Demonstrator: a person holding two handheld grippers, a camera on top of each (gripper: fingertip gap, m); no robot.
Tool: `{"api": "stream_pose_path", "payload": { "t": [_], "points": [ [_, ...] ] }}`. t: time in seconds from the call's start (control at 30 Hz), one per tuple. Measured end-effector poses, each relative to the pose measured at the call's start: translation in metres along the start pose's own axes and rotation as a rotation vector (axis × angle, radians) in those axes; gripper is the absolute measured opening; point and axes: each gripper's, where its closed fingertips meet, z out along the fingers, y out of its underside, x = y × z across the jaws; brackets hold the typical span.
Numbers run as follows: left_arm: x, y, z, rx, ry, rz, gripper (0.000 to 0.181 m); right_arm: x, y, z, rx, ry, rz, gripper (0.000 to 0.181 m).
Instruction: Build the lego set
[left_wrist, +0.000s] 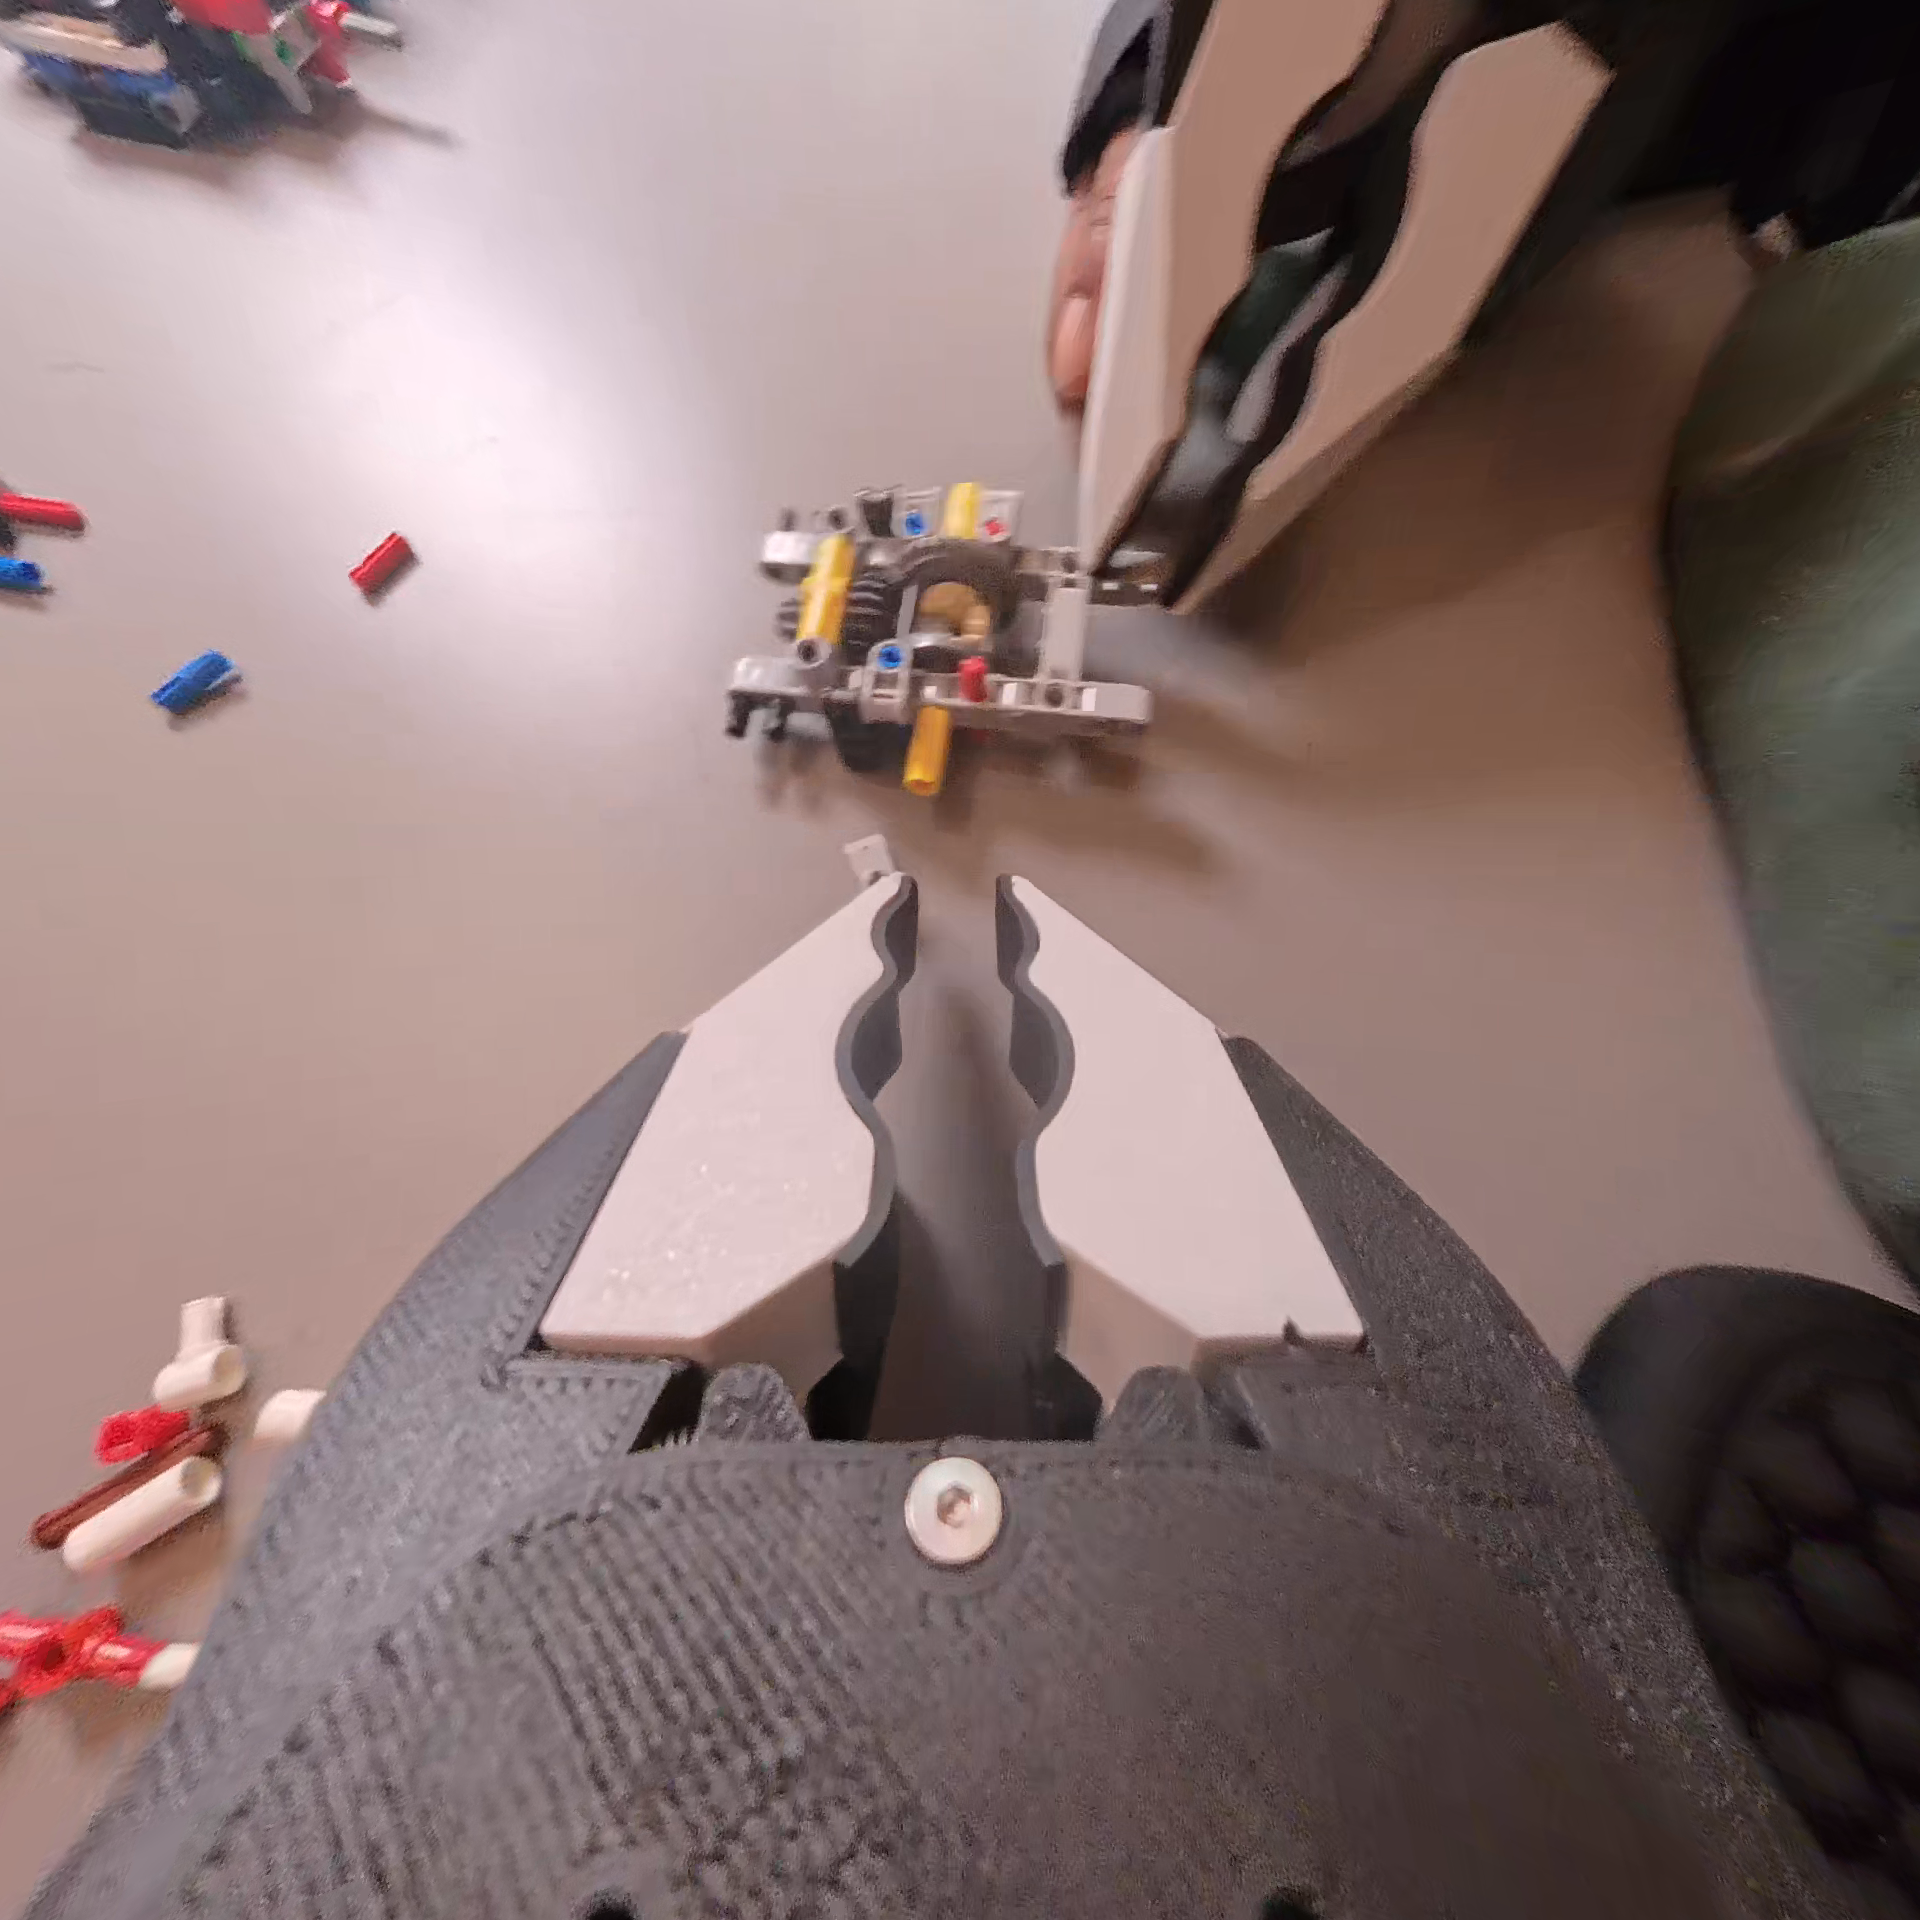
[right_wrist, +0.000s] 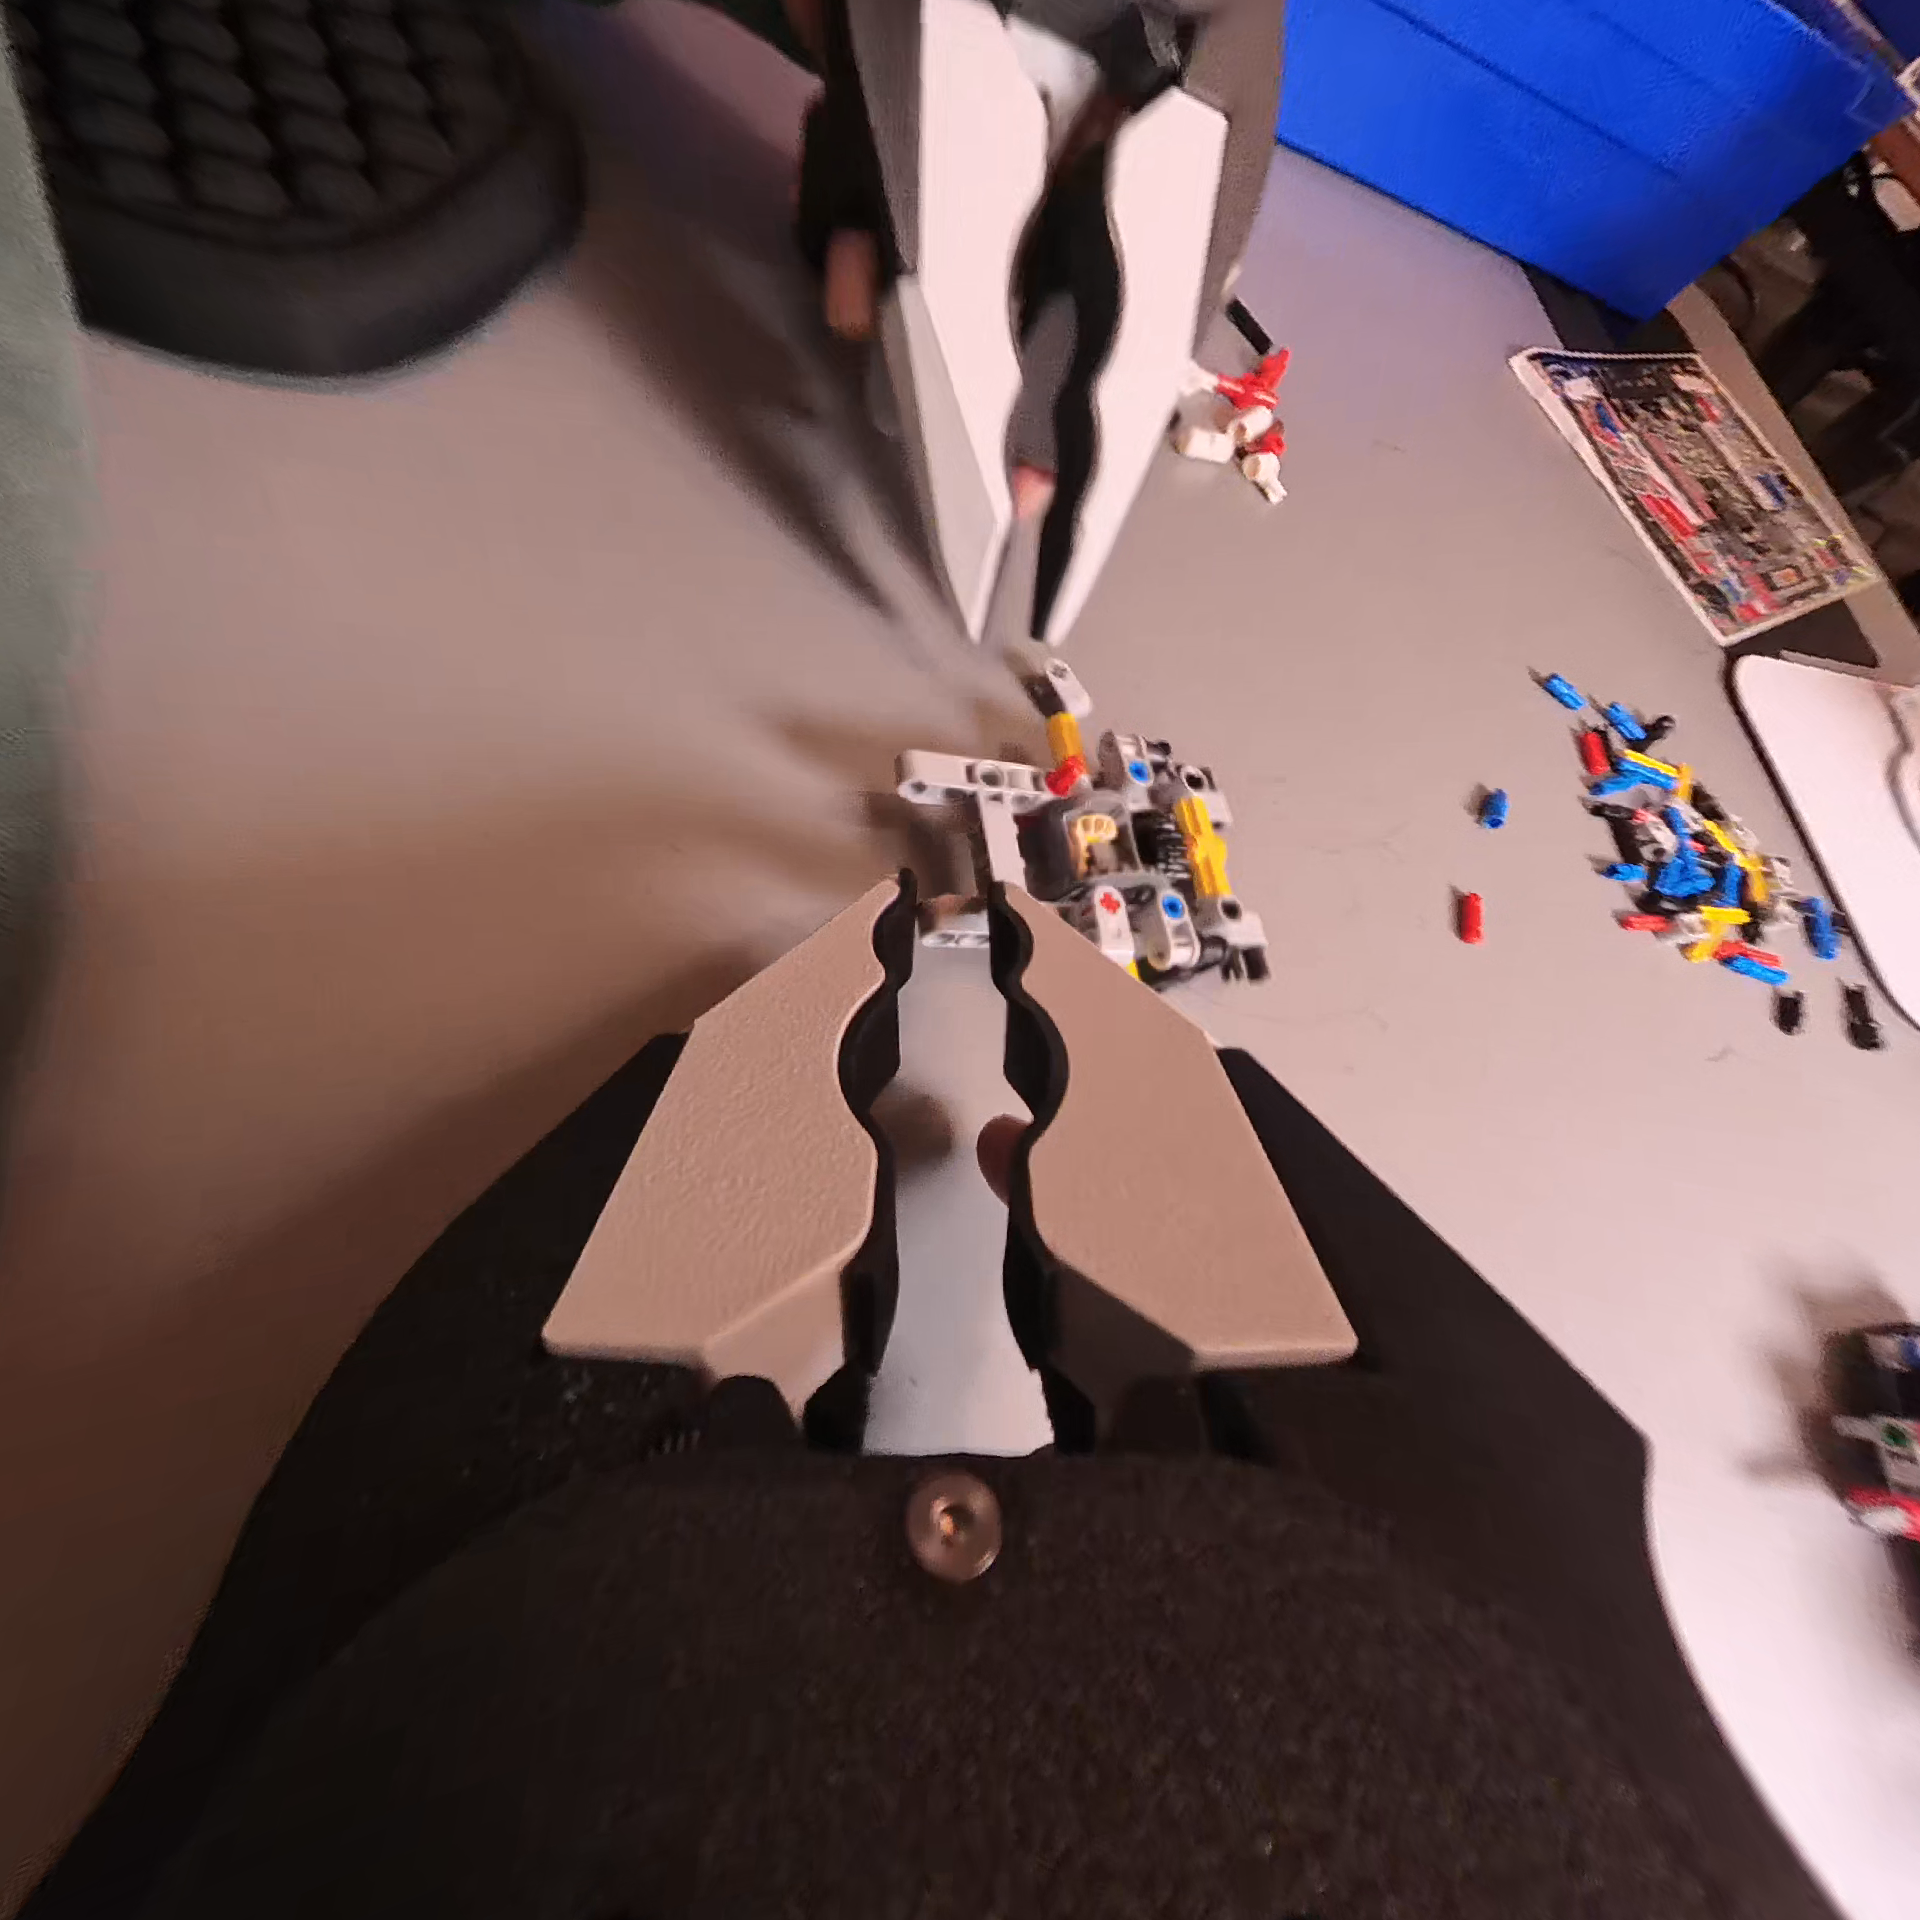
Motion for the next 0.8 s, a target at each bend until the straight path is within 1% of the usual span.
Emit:
{"api": "stream_pose_path", "payload": {
  "t": [0.07,0.17,0.23,0.3,0.37,0.43,0.53,0.63,0.73,0.8],
  "points": [
    [0.003,-0.006,-0.006,0.042,0.013,0.001,0.013,0.010,0.008,-0.005,-0.029,0.037,-0.023,0.010],
    [-0.006,-0.007,-0.012,0.060,-0.035,0.000,0.013,0.027,0.025,-0.014,-0.081,0.072,-0.021,0.010],
    [-0.011,-0.006,-0.013,0.068,-0.062,-0.005,0.013,0.049,0.044,-0.023,-0.164,0.168,-0.056,0.010],
    [-0.015,-0.005,-0.012,0.064,-0.084,-0.001,0.014,0.062,0.054,-0.031,-0.195,0.221,-0.045,0.010],
    [-0.019,-0.004,-0.011,0.057,-0.110,0.010,0.017,0.065,0.053,-0.036,-0.176,0.227,-0.014,0.010],
    [-0.022,-0.001,-0.009,0.047,-0.130,0.014,0.019,0.061,0.045,-0.036,-0.127,0.200,0.010,0.010],
    [-0.023,0.003,-0.004,0.026,-0.136,0.016,0.023,0.041,0.028,-0.031,-0.036,0.094,0.057,0.012],
    [-0.021,0.005,0.002,-0.005,-0.140,0.031,0.023,0.029,0.023,-0.021,-0.027,0.046,0.061,0.014],
    [-0.020,0.004,0.005,-0.020,-0.156,0.055,0.015,0.027,0.024,-0.015,-0.033,0.043,0.053,0.014],
    [-0.020,0.004,0.006,-0.023,-0.164,0.076,0.005,0.028,0.019,-0.016,-0.001,0.046,0.073,0.014]
  ]
}}
